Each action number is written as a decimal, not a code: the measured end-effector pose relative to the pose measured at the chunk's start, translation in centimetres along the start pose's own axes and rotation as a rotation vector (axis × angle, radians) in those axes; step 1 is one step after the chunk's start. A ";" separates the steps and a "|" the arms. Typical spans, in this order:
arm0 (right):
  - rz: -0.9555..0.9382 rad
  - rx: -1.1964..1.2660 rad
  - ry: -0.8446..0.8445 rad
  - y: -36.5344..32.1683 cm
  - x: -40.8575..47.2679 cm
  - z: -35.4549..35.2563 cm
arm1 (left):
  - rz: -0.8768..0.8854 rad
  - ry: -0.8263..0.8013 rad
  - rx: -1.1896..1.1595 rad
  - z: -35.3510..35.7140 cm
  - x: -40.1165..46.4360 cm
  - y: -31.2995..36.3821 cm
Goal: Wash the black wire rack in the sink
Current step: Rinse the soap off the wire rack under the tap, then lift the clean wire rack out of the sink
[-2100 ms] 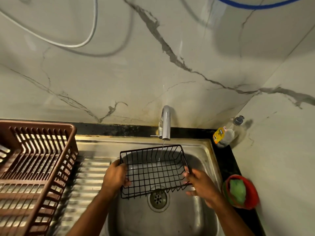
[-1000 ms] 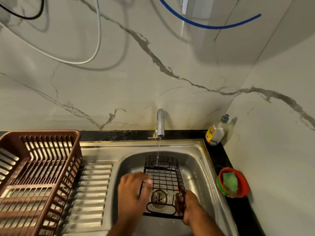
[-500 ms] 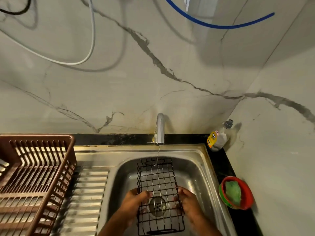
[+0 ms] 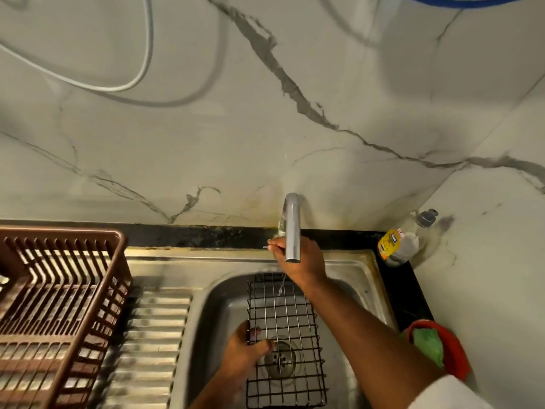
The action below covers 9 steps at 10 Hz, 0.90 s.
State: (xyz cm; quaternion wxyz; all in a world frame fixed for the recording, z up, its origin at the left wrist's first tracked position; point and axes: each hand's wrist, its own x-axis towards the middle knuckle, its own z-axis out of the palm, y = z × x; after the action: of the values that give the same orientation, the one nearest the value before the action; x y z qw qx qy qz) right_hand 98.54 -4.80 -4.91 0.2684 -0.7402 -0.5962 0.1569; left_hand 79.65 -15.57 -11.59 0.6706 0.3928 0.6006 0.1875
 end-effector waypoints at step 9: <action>-0.007 -0.203 -0.027 -0.9 0.4 -4.9 | 0.015 -0.046 -0.069 0.0 1.0 -1.5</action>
State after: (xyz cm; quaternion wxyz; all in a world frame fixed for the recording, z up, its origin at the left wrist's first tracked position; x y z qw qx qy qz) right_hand 100.61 -5.35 -0.38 0.1842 -0.7593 -0.6153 0.1047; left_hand 79.55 -15.79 -13.43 0.6959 0.3783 0.5753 0.2043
